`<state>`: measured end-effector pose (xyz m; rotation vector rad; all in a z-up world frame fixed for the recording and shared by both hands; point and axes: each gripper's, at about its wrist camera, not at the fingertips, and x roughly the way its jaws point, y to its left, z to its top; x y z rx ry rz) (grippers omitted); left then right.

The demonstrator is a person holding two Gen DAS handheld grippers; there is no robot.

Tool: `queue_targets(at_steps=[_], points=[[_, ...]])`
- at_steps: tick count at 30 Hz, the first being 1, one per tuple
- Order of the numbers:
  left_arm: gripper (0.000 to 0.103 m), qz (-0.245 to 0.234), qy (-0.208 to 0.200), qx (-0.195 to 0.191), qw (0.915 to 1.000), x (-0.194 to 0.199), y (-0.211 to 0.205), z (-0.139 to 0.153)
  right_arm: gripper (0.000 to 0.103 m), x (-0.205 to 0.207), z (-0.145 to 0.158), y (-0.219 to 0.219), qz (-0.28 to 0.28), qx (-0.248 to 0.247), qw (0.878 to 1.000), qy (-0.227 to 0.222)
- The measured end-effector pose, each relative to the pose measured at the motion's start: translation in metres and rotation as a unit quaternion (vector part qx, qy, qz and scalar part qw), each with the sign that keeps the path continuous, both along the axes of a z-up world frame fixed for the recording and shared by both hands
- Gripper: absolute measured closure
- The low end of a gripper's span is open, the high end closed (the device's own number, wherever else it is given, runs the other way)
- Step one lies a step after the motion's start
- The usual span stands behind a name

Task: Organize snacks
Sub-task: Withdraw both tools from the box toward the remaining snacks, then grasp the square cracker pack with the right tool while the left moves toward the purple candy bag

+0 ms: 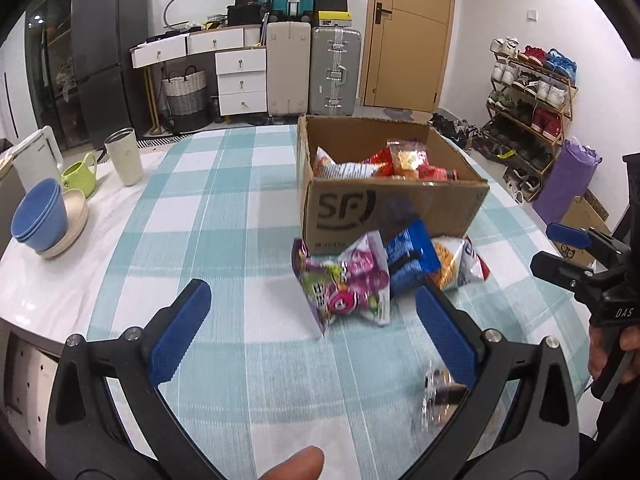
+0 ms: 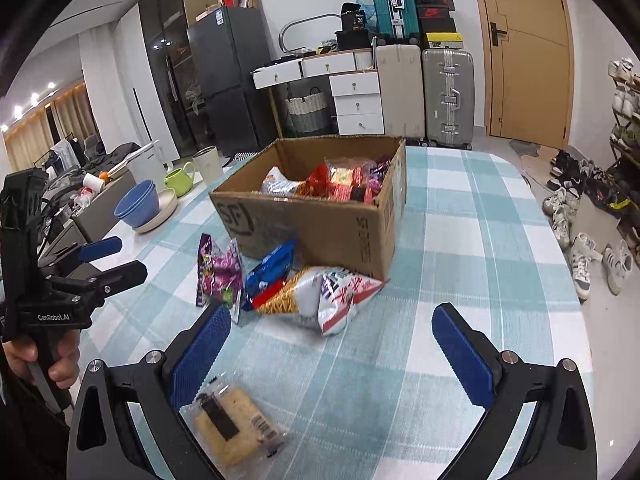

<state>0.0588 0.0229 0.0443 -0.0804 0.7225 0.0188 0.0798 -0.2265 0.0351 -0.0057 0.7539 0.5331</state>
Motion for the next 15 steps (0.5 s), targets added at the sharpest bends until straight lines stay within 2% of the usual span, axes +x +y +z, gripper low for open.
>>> queue_targets(at_steps=[9,15], points=[[0.001,0.004,0.010,0.001,0.9999,-0.020,-0.004,-0.016,0.001,-0.019,-0.025,0.008,0.022,-0.012,0.999,0.019],[0.001,-0.001,0.020,0.001,0.9998,-0.021,-0.008,-0.026,0.001,-0.030,-0.047,0.018,0.041,-0.014,0.998,0.054]])
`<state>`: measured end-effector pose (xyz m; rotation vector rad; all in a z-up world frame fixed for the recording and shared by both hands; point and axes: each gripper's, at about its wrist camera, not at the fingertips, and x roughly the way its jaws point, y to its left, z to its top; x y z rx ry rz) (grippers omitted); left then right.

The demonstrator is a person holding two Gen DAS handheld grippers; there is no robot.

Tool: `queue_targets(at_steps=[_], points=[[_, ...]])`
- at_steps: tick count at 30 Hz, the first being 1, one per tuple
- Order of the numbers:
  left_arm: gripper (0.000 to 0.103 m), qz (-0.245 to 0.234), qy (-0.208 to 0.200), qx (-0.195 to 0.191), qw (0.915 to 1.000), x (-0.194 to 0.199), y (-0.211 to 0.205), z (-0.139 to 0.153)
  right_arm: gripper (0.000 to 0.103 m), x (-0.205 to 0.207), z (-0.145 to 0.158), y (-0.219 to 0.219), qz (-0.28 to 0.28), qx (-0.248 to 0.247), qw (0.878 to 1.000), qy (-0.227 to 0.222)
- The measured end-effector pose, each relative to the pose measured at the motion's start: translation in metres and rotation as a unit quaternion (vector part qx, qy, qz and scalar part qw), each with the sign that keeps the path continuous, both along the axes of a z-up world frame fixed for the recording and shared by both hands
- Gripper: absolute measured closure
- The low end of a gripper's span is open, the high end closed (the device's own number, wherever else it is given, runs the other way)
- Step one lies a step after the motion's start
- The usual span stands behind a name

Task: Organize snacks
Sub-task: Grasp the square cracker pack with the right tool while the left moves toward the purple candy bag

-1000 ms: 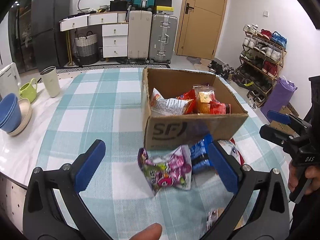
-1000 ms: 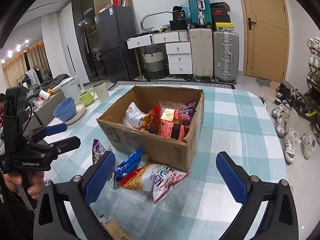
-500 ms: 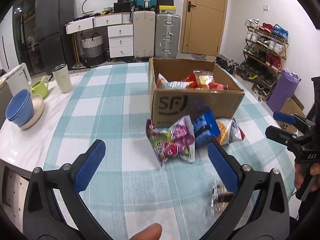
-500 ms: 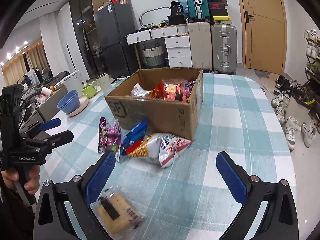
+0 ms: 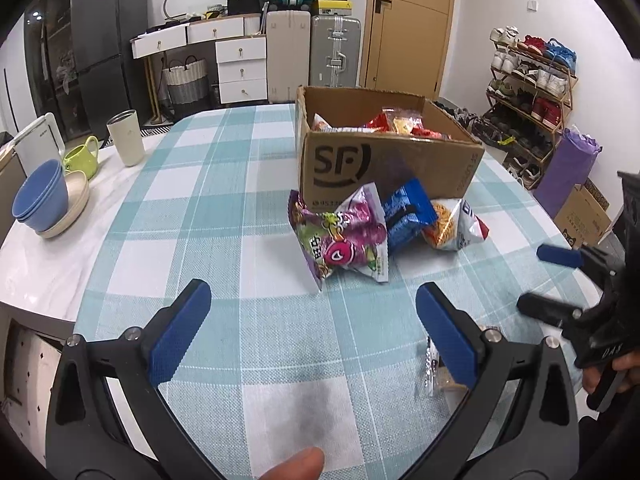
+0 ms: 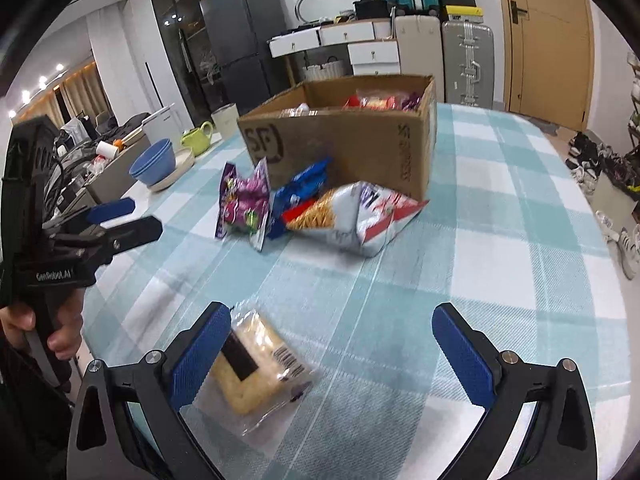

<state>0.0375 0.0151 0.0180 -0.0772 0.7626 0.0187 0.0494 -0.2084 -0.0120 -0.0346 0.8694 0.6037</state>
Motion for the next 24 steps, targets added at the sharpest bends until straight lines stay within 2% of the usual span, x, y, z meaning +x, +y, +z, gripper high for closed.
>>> queue_targets(at_steps=[10,14,22,24], points=[[0.001,-0.007,0.020,-0.003,0.9998,0.003,-0.005,-0.017,0.001,-0.014,-0.026,0.028,0.058,-0.037,0.997,0.032],[0.001,-0.007,0.024,-0.005,0.9997,0.005,-0.005,-0.023,0.000,-0.018,-0.033,0.039,0.074,-0.058,0.995,0.023],[0.001,0.002,0.034,-0.009,0.9994,0.010,0.002,-0.032,0.000,-0.002,-0.034,0.045,0.064,-0.060,0.996,0.025],[0.001,0.004,0.037,-0.009,0.9993,0.012,0.004,-0.034,0.000,-0.004,-0.033,0.045,0.076,-0.056,0.995,0.027]])
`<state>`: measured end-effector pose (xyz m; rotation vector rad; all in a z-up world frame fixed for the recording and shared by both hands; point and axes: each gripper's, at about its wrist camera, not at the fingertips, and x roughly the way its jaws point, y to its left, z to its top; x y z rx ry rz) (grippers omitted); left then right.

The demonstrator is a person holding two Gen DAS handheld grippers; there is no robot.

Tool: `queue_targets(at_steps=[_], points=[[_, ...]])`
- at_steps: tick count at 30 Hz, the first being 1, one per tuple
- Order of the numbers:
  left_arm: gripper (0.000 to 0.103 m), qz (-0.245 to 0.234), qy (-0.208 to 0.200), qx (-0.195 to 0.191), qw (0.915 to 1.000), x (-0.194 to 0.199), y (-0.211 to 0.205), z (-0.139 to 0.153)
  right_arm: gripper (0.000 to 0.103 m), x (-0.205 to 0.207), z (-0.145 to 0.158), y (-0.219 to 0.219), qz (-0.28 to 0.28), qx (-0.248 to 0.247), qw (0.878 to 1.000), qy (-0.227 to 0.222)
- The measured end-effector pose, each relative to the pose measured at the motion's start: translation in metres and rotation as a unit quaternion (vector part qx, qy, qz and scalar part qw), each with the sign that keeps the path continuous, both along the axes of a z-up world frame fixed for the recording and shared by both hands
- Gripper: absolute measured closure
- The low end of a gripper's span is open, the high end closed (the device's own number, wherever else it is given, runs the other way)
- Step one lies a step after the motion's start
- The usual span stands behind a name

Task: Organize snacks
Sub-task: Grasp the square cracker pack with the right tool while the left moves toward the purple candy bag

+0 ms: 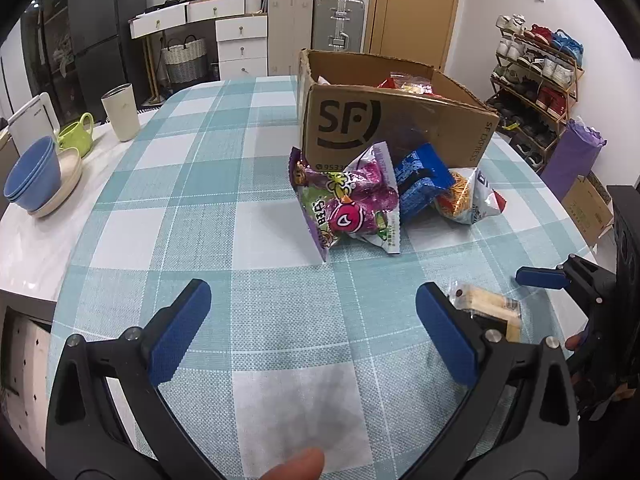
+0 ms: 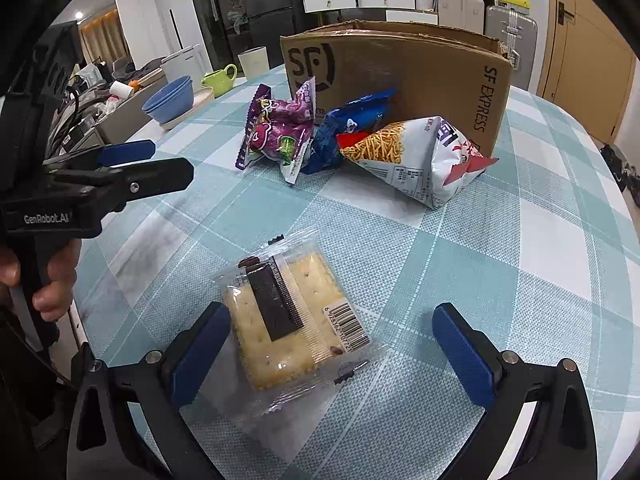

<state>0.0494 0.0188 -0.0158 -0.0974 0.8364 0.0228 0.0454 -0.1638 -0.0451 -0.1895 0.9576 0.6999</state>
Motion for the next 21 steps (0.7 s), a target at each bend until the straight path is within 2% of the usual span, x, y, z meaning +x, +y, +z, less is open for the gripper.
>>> queue_targets(at_steps=[5,11,21], points=[[0.001,0.004,0.005,-0.002,1.0000,0.004,0.004,-0.005,0.000,-0.005,-0.002,0.008,0.014,-0.035,0.999,-0.019],[0.001,0.004,0.012,0.001,0.9999,0.009,0.003,-0.010,0.002,0.011,-0.003,0.000,-0.005,-0.040,0.999,-0.021],[0.001,0.008,0.021,-0.004,0.9997,0.016,0.004,-0.019,0.038,0.015,0.000,-0.015,-0.011,-0.035,0.999,-0.028]])
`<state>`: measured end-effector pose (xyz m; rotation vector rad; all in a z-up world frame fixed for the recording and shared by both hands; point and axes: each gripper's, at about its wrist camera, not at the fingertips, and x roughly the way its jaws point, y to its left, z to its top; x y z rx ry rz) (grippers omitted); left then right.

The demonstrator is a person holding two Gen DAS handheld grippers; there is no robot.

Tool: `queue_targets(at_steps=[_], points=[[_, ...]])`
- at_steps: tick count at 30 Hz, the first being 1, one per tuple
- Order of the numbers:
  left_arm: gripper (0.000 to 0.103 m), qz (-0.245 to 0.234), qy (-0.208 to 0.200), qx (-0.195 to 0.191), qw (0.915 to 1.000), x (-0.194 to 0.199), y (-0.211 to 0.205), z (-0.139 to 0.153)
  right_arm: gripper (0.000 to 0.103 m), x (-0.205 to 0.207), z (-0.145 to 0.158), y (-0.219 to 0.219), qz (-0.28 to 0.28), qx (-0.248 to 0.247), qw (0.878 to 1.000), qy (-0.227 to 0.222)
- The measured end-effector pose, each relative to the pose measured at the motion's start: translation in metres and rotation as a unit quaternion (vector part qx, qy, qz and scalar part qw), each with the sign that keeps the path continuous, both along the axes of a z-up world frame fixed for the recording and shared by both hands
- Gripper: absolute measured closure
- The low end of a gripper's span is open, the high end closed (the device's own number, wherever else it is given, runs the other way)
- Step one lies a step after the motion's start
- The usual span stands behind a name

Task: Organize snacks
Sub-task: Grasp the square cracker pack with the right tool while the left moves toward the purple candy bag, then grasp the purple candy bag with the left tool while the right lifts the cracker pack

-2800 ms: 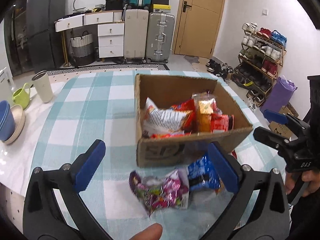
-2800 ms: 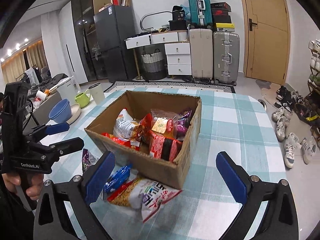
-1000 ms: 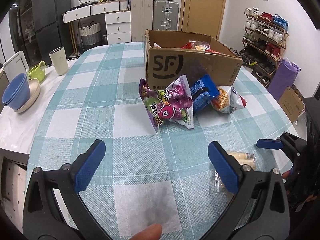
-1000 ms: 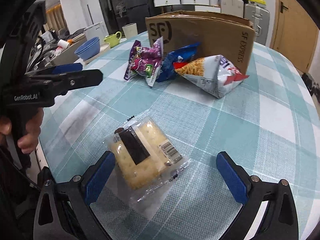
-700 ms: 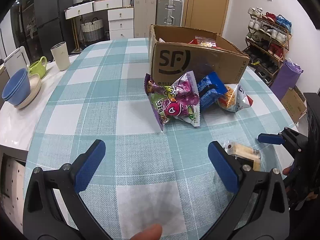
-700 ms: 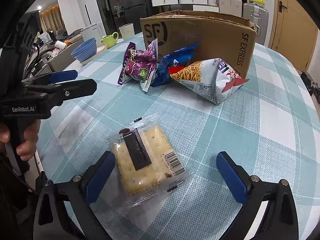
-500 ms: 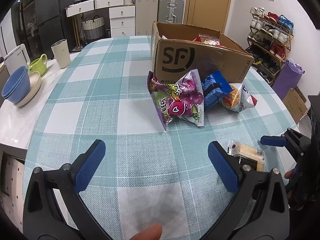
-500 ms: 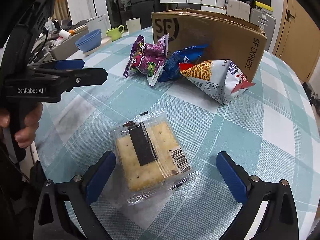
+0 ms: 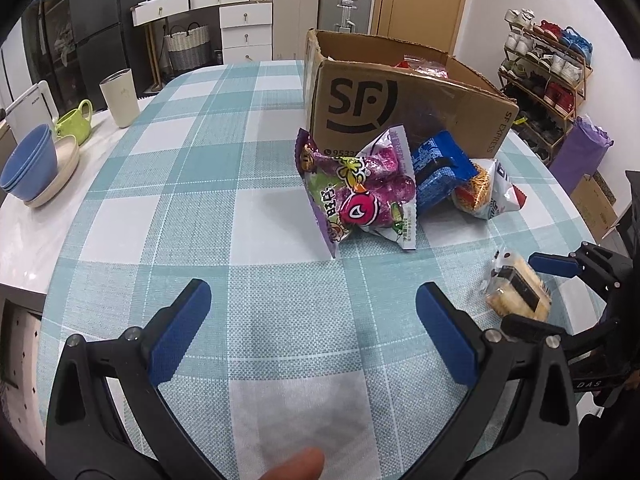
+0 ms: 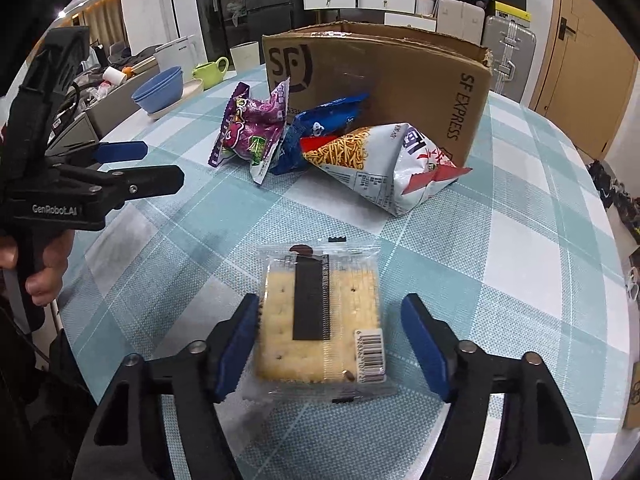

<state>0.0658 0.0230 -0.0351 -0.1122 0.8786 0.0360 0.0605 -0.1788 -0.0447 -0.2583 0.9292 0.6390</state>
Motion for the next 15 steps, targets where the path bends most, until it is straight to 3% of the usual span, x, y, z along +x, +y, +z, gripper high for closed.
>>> queue_targets(at_steps=[1,6,15], points=[[0.001,0.000,0.001,0.001,1.0000,0.001,0.000,-0.001,0.044,0.000,0.001,-0.004,-0.002,0.002,1.000,-0.001],[0.001,-0.001,0.004,0.001,1.0000,0.006,-0.002,-0.004,0.044,0.000,0.006,-0.016,-0.016,0.030,0.999,-0.001],[0.001,0.001,0.004,-0.027,0.9996,0.024,-0.001,-0.006,0.045,0.005,0.038,-0.029,-0.041,0.088,0.994,-0.053]])
